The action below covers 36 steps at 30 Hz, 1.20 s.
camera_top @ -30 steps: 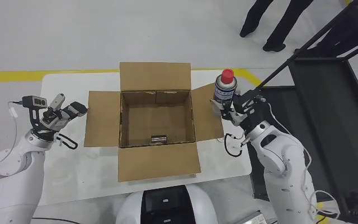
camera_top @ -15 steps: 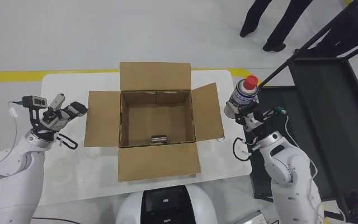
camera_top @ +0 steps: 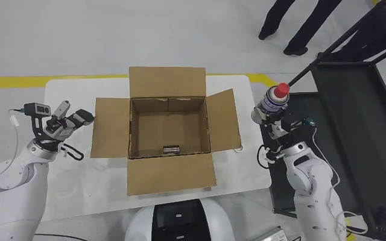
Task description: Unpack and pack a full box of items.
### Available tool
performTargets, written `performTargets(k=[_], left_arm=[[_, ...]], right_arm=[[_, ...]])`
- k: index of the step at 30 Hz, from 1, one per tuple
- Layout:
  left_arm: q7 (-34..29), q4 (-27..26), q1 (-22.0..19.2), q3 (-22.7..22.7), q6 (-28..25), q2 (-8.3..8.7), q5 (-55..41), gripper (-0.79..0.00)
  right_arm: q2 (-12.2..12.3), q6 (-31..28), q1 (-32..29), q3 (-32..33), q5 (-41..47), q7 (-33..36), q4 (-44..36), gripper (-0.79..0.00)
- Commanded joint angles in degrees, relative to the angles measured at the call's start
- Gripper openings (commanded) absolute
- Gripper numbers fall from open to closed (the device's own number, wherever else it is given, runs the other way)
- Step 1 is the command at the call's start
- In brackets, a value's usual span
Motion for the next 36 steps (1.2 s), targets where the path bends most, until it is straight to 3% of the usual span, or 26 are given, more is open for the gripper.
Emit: performTargets(k=[1,7,14,33,36], left_arm=[[-0.01,0.0,0.0,0.0,0.0,0.0,-0.13,0.0],[-0.01,0.0,0.0,0.0,0.0,0.0,-0.13,0.0],[-0.01,0.0,0.0,0.0,0.0,0.0,-0.13,0.0],[-0.01,0.0,0.0,0.0,0.0,0.0,-0.13,0.0],[-0.01,0.0,0.0,0.0,0.0,0.0,-0.13,0.0]], right_arm=[[-0.01,-0.96,0.88,-0.86,0.47,-5.01,5.53,-0.785],[0.1,0.01,5.96,-4.24,-5.19,-14.83,20.49,-0.785],[0.51,-0.6,11.97,-6.14,-8.56,-20.58,34.26,-0.785],[0.54,0.84,12.24,-6.37,-9.06,-19.86,34.4,-0.785],[0.57,-2.38,13.68,-7.57,-7.71,-22.72,37.46,-0.785]])
